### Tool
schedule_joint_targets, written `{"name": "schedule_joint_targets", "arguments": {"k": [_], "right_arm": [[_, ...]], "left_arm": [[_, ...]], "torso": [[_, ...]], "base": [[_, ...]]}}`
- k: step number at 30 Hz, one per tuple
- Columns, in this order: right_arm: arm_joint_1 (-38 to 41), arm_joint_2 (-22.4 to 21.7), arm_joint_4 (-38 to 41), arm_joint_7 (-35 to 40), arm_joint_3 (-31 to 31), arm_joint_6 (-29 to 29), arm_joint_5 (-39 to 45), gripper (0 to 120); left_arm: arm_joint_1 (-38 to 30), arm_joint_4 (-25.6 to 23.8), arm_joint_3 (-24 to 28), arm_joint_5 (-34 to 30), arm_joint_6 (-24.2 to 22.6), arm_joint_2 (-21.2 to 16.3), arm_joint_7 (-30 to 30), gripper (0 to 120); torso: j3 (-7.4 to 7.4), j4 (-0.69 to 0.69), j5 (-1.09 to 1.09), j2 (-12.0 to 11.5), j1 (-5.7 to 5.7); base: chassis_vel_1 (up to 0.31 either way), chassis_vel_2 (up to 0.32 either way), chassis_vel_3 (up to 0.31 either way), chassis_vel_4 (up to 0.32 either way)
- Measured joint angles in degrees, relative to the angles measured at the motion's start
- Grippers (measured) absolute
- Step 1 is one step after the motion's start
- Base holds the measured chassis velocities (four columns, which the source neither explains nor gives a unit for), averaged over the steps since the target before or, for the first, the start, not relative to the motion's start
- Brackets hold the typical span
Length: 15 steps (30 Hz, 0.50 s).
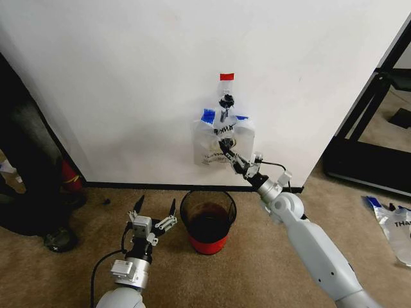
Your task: Pick up the garbage bag from the wall and place it over the trash bin.
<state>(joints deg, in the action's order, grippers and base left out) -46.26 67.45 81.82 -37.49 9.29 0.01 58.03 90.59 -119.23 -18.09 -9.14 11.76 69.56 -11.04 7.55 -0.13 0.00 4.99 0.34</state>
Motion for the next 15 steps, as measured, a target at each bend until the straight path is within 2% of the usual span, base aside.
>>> {"name": "schedule_joint_targets", "arguments": {"k": [15], "right_arm": [[-8.3, -1.9, 6.1, -0.2, 2.5, 1.5, -5.0, 0]], "left_arm": [[-0.3, -0.1, 0.5, 0.1, 0.0, -0.2, -0.1, 100]], "torso": [[0.00, 0.00, 0.01, 0.0, 0.00]], "base": [[0.000, 0.000, 0.000, 0.000]]}}
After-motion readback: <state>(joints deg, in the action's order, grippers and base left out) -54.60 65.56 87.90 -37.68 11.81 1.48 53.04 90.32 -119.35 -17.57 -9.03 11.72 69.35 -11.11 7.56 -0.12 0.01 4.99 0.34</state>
